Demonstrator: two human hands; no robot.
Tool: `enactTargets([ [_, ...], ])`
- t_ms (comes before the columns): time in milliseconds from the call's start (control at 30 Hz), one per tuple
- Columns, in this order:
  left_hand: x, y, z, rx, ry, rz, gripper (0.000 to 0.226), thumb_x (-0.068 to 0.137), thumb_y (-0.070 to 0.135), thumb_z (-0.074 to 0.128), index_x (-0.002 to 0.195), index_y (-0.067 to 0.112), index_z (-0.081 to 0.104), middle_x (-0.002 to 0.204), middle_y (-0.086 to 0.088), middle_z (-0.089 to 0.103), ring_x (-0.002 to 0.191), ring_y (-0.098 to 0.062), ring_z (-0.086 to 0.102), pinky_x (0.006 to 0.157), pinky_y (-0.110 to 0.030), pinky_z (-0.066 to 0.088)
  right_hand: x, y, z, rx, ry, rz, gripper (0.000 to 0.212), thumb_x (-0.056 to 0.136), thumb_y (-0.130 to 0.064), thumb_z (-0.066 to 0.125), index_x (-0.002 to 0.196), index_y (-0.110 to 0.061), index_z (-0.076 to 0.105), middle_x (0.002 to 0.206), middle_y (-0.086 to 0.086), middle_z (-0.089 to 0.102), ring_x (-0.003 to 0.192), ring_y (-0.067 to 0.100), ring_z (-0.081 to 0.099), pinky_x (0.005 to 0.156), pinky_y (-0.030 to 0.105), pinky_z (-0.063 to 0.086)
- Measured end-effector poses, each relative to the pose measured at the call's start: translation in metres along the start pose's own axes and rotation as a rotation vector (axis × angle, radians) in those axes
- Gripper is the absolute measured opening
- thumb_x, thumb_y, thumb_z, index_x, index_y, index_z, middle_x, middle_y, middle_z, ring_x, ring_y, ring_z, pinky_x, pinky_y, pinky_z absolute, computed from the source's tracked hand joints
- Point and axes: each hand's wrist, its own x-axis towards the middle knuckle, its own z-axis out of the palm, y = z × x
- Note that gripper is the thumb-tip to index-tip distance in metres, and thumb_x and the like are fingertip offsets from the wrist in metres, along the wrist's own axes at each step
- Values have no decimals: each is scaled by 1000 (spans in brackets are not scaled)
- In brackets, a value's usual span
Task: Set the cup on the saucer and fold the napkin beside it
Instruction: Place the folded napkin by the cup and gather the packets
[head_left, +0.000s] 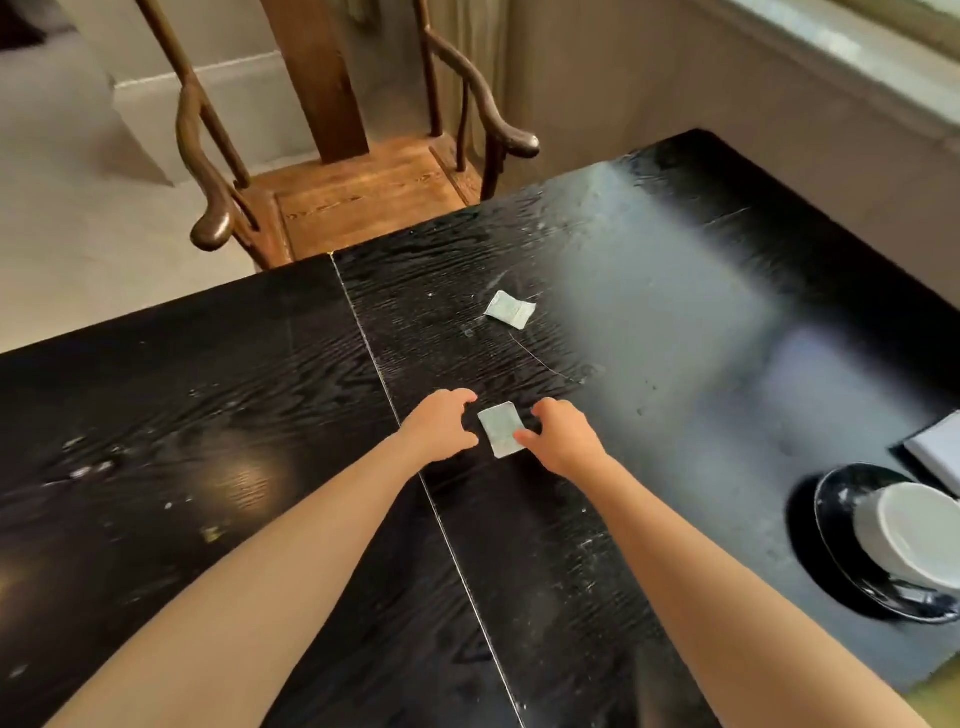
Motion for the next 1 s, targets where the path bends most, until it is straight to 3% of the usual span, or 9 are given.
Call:
enactTargets([
  [167, 22, -7, 25, -117, 168, 25, 55, 86, 13, 60, 138, 13, 40, 134, -12, 43, 120, -27, 47, 100, -42, 43, 11, -10, 26, 25, 119, 25, 57, 81, -28, 68, 128, -6, 45, 129, 14, 44, 120, 29, 43, 93, 38, 44],
  [300, 32, -11, 27, -163, 226, 46, 45, 90, 10, 55, 134, 12, 46, 131, -12, 45, 112, -23, 53, 96, -31, 44, 20, -13, 37, 111, 131, 70, 61, 78, -14, 70, 131, -8, 40, 128, 14, 49, 119, 30, 47, 91, 38, 45],
  [400, 34, -13, 23, -253, 233, 19, 38, 91, 10, 51, 129, 13, 52, 127, -10, 51, 110, -20, 55, 91, -24, 41, 23, -15, 40, 162, 119, 94, 43, 79, -9, 65, 118, -6, 48, 117, 15, 57, 107, 31, 55, 76, 35, 44],
  [500, 33, -16, 16, -371, 197, -36, 32, 93, 16, 49, 124, 17, 58, 123, -4, 58, 109, -18, 56, 95, -33, 48, 20, -14, 37, 125, 134, 39, 25, 83, -12, 59, 107, -6, 56, 111, 13, 58, 99, 29, 56, 71, 34, 43],
  [667, 9, -10, 2, -1024, 47, -50, 33, 98, 25, 43, 121, 5, 59, 109, -11, 66, 102, -21, 64, 87, -29, 54, 11, -17, 10, 440, 112, -78, 14, 82, -19, 67, 88, -15, 55, 77, -6, 55, 64, 3, 47, 50, 9, 38],
  [733, 2, -10, 1, -1141, 31, 2, 34, 98, 30, 43, 117, 9, 62, 109, -10, 70, 101, -19, 67, 88, -30, 54, 10, -22, 2, 495, 118, -124, 20, 80, -19, 70, 87, -17, 51, 74, -10, 53, 62, 1, 48, 51, 7, 40],
  [833, 0, -10, 4, -1209, 109, -10, 29, 93, 24, 54, 117, 10, 62, 111, -11, 70, 102, -21, 67, 88, -32, 54, 15, -30, -4, 452, 142, -166, 28, 79, -21, 71, 91, -18, 46, 78, -9, 53, 65, 1, 49, 52, 14, 39],
  [1000, 6, -12, 2, -1260, 177, -69, 22, 92, 15, 55, 112, 8, 64, 102, -10, 71, 94, -20, 69, 83, -32, 56, 37, -34, -8, 439, 19, -306, 35, 76, -30, 74, 99, -17, 50, 87, -6, 55, 69, 5, 51, 60, 15, 41],
])
